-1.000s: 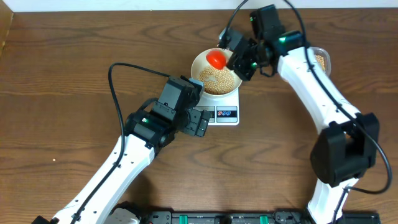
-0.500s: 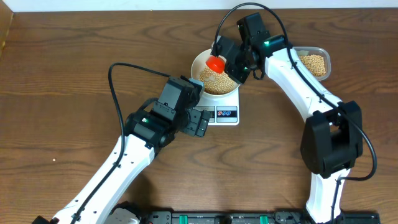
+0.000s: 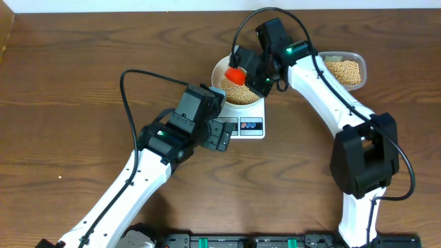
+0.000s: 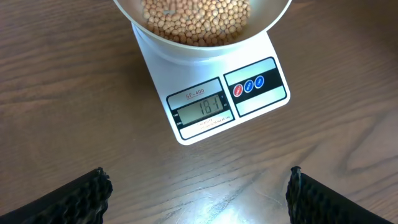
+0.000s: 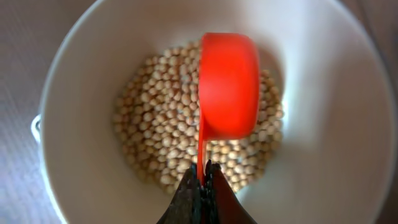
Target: Scoop item into bowl and weigh 50g on scale
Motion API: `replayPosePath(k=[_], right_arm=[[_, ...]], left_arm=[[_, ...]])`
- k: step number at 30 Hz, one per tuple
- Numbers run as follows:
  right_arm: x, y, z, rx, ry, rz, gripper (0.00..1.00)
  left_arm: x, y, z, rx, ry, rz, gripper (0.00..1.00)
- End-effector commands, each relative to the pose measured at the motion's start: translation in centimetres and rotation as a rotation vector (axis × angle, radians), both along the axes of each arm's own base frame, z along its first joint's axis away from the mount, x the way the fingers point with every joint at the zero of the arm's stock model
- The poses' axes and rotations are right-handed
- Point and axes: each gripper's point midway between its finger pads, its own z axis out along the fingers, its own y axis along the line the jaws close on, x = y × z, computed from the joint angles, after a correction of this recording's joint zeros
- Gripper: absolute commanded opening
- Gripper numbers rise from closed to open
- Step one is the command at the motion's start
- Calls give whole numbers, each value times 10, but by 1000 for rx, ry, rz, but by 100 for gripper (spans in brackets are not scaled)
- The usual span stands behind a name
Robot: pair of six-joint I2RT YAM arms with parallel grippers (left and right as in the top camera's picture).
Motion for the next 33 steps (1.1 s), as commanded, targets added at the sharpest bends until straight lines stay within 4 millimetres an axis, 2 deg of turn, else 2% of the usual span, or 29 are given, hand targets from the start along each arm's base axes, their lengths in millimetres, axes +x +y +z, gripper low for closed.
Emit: replayPosePath(k=[1,9,24,33], right_arm=[[-7,4,-5,-8,27,22,1],[-23,14,-3,57,100,53,1],[-21,11,8,166,154,16,1],[-28,16,9,187,185,31,1]], left_arm=[[1,4,2,11,-12,10,92],[1,4,2,11,-12,10,92],[1,4,2,11,-12,10,92],[1,4,2,11,-12,10,92]])
